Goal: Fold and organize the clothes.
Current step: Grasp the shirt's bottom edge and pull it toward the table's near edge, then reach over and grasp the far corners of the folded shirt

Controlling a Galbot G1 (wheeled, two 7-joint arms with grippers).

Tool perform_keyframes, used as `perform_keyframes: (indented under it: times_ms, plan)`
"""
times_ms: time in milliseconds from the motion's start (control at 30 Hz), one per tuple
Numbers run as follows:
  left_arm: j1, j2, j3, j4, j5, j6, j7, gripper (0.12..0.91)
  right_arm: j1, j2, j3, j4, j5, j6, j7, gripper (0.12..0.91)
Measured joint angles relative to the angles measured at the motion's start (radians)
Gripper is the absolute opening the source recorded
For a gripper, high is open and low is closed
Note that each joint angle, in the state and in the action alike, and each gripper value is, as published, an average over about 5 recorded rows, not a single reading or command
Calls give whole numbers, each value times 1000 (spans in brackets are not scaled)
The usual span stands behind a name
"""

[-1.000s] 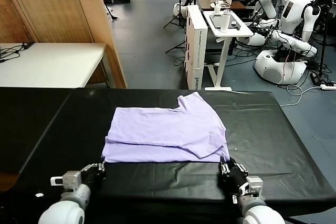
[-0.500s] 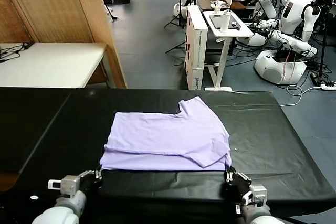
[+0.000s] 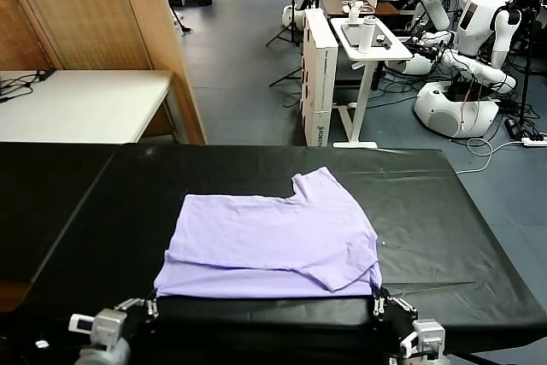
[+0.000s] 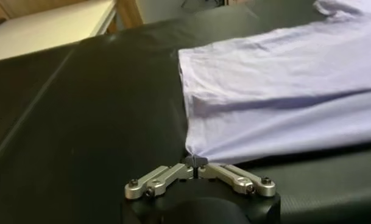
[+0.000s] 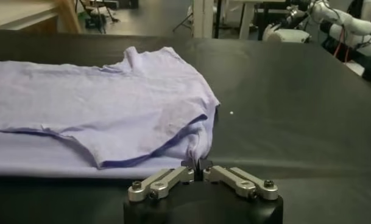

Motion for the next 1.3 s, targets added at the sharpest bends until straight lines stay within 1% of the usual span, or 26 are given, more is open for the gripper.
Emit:
perform_keyframes:
  times_ms: [33,67,133,267,300,333,367,400,433,467,500,533,567,600,700,733,800,833,867,933,1000,1067,1100,1167,1233,1300]
  plan:
    - [5,-3,0,-3,4,0,0,146,-1,0,0,4,2,-3,2,187]
    - [8,-6,0,-7,6,0,-1,146,-2,0,1,8,5,-7,4,216]
    - [12,-12,1,-13,9,0,-5,146,-4,0,6,17,15,-18,8,310]
    - [22,-20,5,-30,16,0,-24,146,-8,2,17,34,60,-51,29,556]
    - [24,-20,5,-34,17,0,-30,157,-9,2,20,39,73,-60,35,632]
    - [26,-21,6,-38,17,0,-36,167,-10,3,24,44,87,-67,41,688]
    - [26,-21,5,-42,17,0,-41,196,-11,4,28,49,101,-73,48,742]
    - [27,-20,5,-46,17,0,-46,244,-11,5,32,55,114,-77,57,801]
    - [27,-20,4,-50,16,0,-51,291,-11,7,37,61,126,-79,66,841]
    - [27,-20,4,-54,16,0,-55,347,-11,9,41,67,140,-79,77,865]
    - [27,-19,4,-59,15,0,-58,423,-9,11,46,73,154,-77,90,889]
    - [28,-19,3,-64,15,0,-60,480,-6,12,52,80,171,-72,105,898]
    - [30,-20,3,-70,14,0,-61,536,-1,13,59,87,191,-66,122,901]
    - [31,-20,3,-76,14,0,-61,612,5,14,66,94,215,-60,139,905]
    - [32,-22,3,-93,10,0,-73,787,32,10,95,110,317,-44,189,907]
    - [30,-22,2,-99,4,0,-83,830,46,6,106,112,358,-38,203,907]
    - [21,-21,-5,-111,-24,0,-106,885,77,-5,124,110,436,-23,218,907]
    - [15,-18,-10,-117,-46,0,-119,896,96,-13,132,106,468,-14,220,907]
    - [7,-15,-16,-121,-73,0,-132,900,115,-20,137,100,491,-4,216,907]
    - [-15,-7,-28,-123,-143,0,-165,906,158,-39,142,80,518,13,191,907]
    - [-41,0,-36,-114,-231,0,-211,906,207,-61,143,45,528,28,148,907]
    - [-66,7,-37,-94,-324,-25,-258,907,263,-87,137,-1,527,37,102,907]
    - [-76,10,-37,-80,-366,-52,-276,907,293,-100,132,-27,523,39,82,907]
    - [-98,15,-34,-49,-442,-128,-298,907,354,-126,117,-80,503,42,44,907]
    - [-123,19,-28,-14,-499,-204,-308,907,415,-152,96,-134,469,45,3,907]
    - [-151,26,-19,20,-535,-253,-313,907,474,-177,69,-189,427,54,-36,907]
